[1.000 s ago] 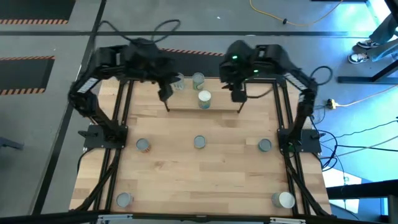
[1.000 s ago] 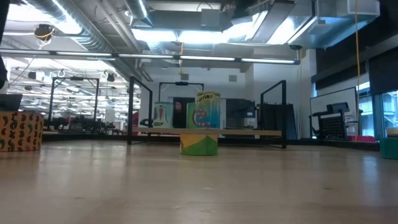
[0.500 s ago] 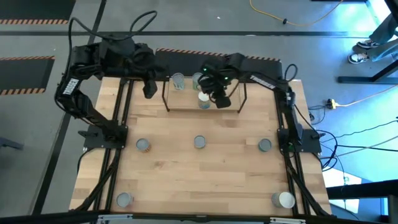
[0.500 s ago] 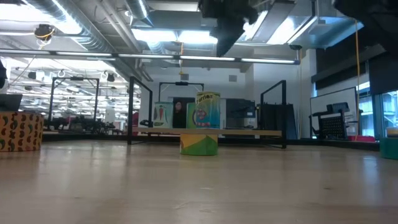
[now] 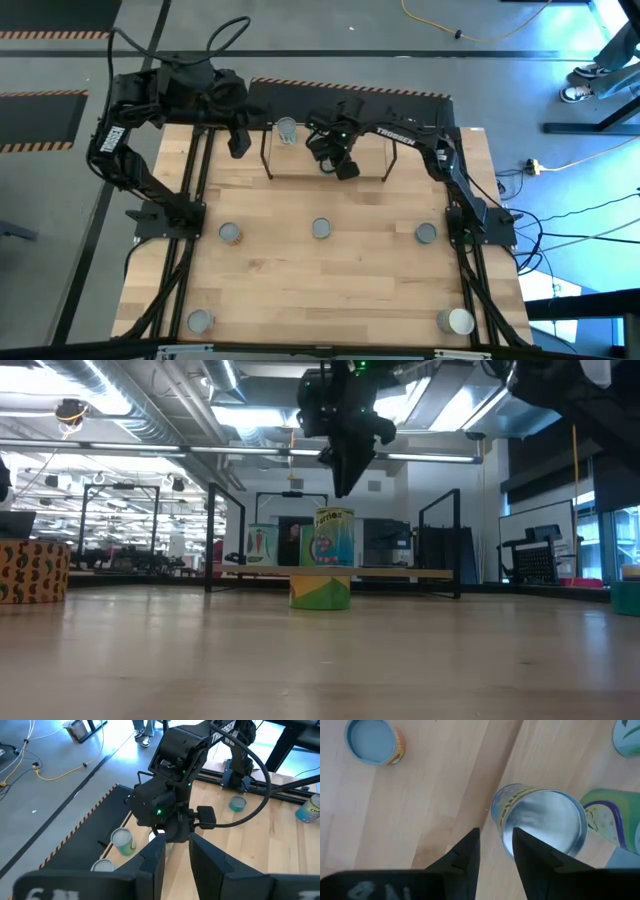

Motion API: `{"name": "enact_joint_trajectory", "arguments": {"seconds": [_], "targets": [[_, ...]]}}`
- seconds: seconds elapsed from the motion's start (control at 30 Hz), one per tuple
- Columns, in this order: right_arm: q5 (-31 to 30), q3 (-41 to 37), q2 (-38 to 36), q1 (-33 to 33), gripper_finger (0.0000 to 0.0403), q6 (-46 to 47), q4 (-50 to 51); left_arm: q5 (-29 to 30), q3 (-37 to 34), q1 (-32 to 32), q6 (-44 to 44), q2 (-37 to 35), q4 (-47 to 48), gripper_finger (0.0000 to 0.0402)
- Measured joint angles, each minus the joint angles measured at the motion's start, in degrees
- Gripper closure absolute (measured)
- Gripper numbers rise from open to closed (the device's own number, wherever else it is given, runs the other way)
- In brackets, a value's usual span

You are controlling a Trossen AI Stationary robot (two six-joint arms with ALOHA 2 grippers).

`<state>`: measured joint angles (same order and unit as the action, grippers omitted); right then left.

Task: Pick and place cans onto a shelf
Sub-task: Put the bottom middle light blue can on the shelf aligned with the pink can

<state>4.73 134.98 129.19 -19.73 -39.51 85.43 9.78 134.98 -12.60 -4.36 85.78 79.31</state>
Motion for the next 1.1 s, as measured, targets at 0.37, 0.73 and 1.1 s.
{"name": "enact_joint_trajectory", "arguments": {"seconds": [0.37,0.73,1.1], "targets": [[-0.04,0.00,2.29,-0.15,0.0286,0.00,-2.53,0.00,0.00,0.00,0.01,0.00,0.00,0.0321],[-0.10,-0.55,3.17,-0.87,0.0300,0.19,-4.44,0.00,0.00,0.00,0.03,0.00,0.00,0.0321],[-3.33,-0.61,3.17,-0.83,0.0397,0.31,-5.06,0.00,0.00,-0.02,0.04,0.02,-0.01,0.0321]]}}
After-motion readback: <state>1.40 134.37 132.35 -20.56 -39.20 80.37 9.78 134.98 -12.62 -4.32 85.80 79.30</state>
